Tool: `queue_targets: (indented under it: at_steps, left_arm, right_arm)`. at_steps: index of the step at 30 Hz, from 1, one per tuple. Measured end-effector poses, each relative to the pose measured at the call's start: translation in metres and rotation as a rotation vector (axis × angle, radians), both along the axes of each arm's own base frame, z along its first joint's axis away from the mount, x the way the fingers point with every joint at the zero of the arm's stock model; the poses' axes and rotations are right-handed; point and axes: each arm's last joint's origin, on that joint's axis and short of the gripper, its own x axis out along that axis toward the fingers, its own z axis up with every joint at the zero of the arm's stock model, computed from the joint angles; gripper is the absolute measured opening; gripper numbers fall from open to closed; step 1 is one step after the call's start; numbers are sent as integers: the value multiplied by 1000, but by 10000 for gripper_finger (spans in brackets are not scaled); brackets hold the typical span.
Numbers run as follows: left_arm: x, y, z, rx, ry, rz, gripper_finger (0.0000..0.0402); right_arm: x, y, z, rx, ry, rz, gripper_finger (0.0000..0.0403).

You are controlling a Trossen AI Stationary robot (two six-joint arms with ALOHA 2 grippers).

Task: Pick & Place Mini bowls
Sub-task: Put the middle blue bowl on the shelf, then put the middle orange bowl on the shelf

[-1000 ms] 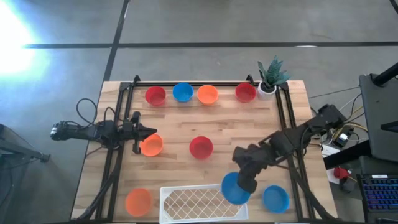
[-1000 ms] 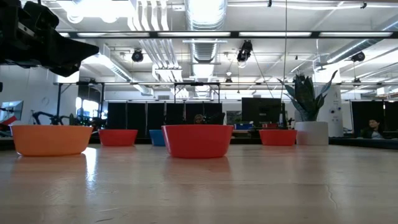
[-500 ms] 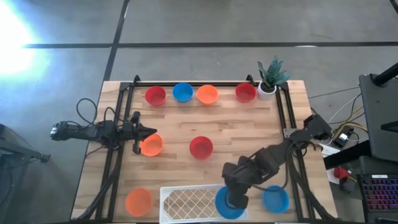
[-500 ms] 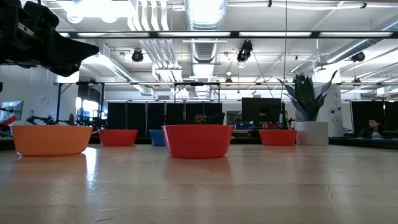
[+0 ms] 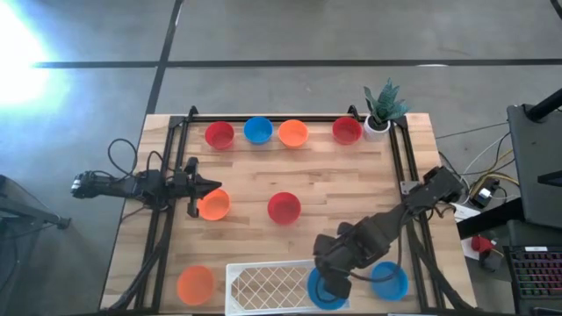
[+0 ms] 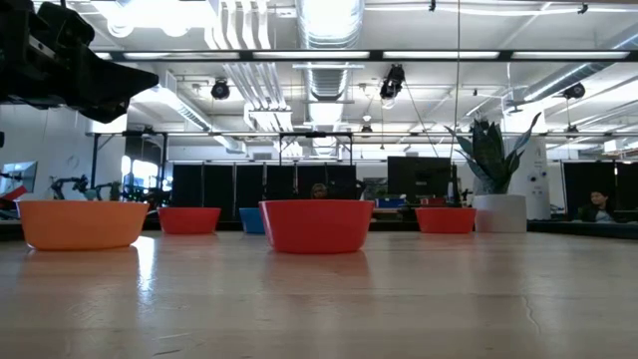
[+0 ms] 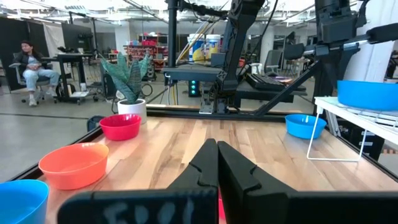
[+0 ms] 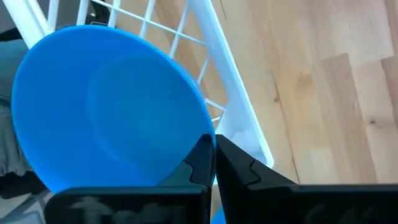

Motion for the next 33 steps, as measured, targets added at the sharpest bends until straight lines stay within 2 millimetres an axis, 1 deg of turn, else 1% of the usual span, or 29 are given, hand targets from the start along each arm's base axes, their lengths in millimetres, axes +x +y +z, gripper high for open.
queue_targets:
  at_steps: [17,20,28,33]
  left_arm:
    - [0,0,0,0,0,0,0]
    - [0,0,0,0,0,0,0]
    - [0,0,0,0,0,0,0]
    - [0,0,0,0,0,0,0]
  right_arm:
    - [-1,0,0,7,2,2,12]
    - [0,0,0,7,-1,11,28]
    - [0,1,0,6,-6,36,91]
    - [1,0,12,18,-52,68,108]
